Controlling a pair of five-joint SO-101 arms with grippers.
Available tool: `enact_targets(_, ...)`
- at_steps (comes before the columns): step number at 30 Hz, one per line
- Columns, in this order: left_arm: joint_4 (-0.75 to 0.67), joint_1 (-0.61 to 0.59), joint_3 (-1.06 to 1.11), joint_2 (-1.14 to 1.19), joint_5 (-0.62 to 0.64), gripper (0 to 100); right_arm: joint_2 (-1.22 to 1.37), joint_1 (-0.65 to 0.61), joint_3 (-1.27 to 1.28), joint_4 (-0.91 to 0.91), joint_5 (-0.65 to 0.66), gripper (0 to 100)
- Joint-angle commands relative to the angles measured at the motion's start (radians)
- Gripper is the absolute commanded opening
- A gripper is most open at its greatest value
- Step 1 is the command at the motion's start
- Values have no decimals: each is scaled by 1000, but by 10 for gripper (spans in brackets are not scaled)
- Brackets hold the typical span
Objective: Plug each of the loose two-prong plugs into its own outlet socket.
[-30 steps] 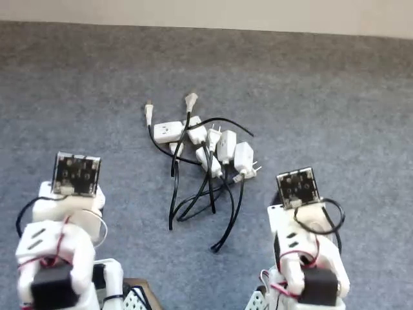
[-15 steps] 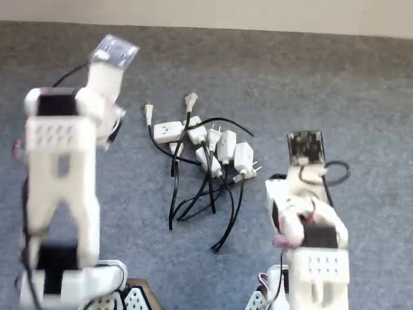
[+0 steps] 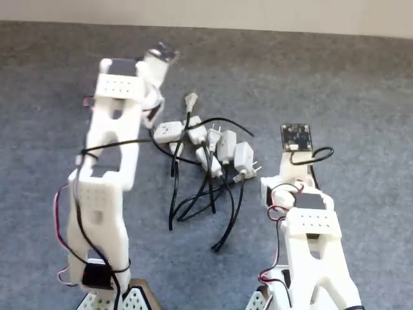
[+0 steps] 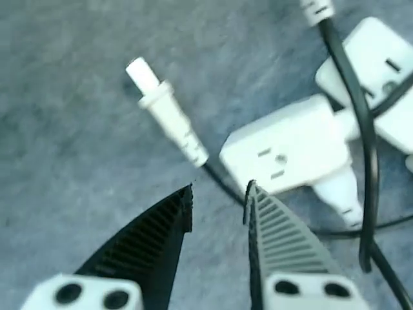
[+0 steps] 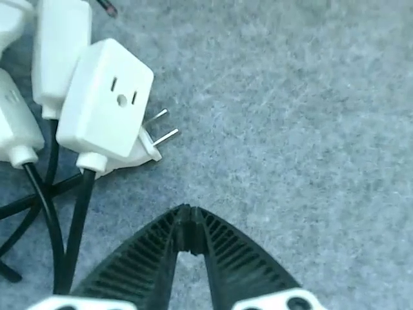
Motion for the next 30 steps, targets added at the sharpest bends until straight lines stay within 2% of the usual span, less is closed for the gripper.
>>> enact_targets(1,87,67,-206,64,-6,154,-1,5,-50,-21,-9,6)
enact_targets(5,195,162,-338,74,-6,154,-2,85,-56,-30,-61,6)
enact_targets(9,196,246,-394,74,-6,157,-2,182,-51,-70,-107,6)
enact_targets(17,199,437,-394,74,-6,155,-1,185,-51,-70,-107,6)
enact_targets(21,199,456,-386,81,-2,154,5,183,-50,-70,-107,6)
enact_targets(24,199,456,-291,74,0,154,7,176,-50,-70,-107,6)
enact_targets(30,199,397,-140,73,0,154,-2,157,-18,-70,-101,6)
